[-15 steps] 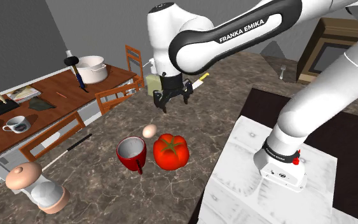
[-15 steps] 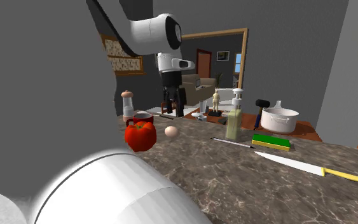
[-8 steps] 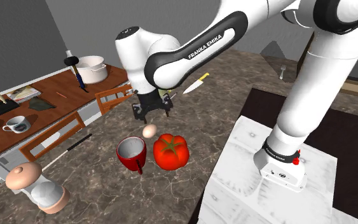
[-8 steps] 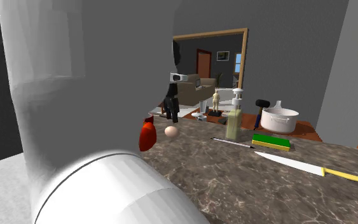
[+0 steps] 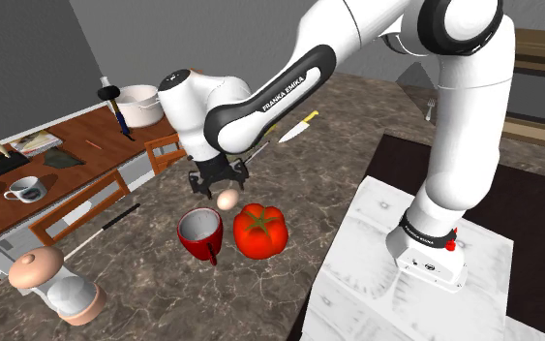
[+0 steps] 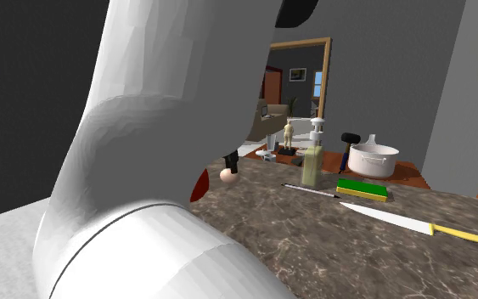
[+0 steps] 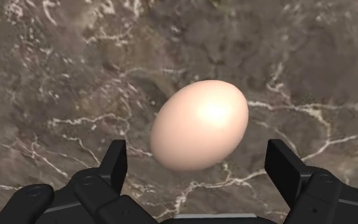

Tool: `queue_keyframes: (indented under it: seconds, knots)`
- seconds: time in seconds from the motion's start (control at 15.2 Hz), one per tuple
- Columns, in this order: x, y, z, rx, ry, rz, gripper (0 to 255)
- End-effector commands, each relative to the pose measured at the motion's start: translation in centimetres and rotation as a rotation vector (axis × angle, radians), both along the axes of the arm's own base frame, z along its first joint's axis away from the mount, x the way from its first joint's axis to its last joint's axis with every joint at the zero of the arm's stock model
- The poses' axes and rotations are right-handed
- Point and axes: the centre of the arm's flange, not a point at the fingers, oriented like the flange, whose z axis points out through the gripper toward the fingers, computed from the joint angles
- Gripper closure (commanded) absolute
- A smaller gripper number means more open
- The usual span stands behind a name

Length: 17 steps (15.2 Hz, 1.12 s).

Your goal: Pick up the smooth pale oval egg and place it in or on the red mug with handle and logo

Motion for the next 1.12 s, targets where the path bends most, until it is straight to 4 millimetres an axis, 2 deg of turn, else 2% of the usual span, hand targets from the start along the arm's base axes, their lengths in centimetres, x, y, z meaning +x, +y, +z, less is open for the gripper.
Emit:
queue_keyframes:
  seconds: [0.0, 0.13, 0.66, 0.73, 1.06]
  knots:
    - [-0.1, -0.1, -1.2, 0.000, 0.000, -0.001, 0]
    - [-0.2, -0.3, -2.5, 0.000, 0.000, -0.001, 0]
    - [-0.2, -0.3, -2.5, 0.000, 0.000, -0.001, 0]
    - [-0.2, -0.3, -2.5, 0.000, 0.000, -0.001, 255]
    - [-0.2, -0.3, -2.5, 0.000, 0.000, -0.001, 255]
